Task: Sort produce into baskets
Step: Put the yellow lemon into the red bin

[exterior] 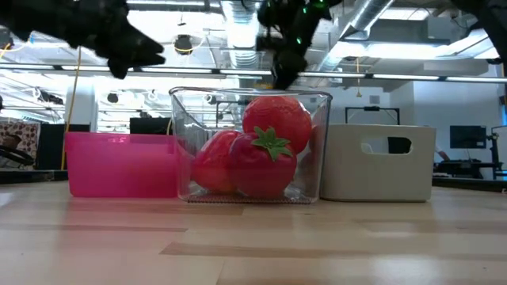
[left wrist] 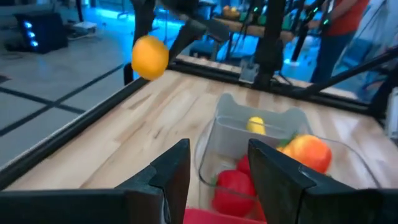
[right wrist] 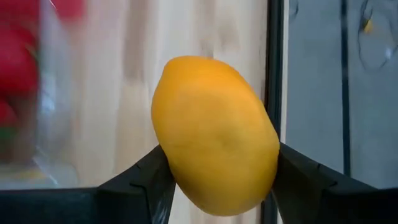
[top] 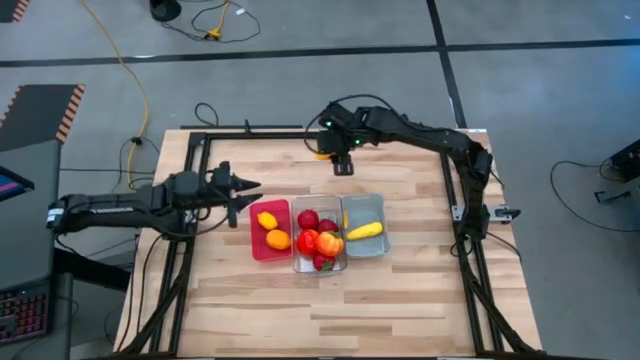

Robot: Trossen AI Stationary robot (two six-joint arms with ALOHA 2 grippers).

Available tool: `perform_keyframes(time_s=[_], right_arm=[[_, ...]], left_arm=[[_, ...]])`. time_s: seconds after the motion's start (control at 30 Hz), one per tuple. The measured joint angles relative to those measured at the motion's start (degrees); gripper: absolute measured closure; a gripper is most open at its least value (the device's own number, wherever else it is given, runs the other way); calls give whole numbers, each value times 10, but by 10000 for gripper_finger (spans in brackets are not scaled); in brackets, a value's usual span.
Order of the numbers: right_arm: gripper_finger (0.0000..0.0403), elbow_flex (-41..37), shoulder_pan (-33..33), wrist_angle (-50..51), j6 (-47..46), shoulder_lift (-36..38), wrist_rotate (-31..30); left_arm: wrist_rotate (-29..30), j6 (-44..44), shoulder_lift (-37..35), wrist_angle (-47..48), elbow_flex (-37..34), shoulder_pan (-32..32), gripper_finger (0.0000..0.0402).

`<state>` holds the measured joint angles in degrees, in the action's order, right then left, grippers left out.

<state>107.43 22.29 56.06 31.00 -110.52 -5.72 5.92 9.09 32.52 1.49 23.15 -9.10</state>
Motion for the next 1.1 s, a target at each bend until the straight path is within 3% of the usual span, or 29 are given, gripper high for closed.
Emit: perform_keyframes(time_s=[0.33, 0.7, 1.1], right_arm=[[162, 13, -100, -98, -72, -3, 62], [135, 3, -174, -195, -87, -4, 88], [128, 3, -191, -245, -186, -27, 106]], left_arm=[[-41, -13, -157, -89, -123, 0, 255], [-41, -28, -321, -89, -213, 0, 255], [-40, -35, -316, -74, -226, 0, 255]])
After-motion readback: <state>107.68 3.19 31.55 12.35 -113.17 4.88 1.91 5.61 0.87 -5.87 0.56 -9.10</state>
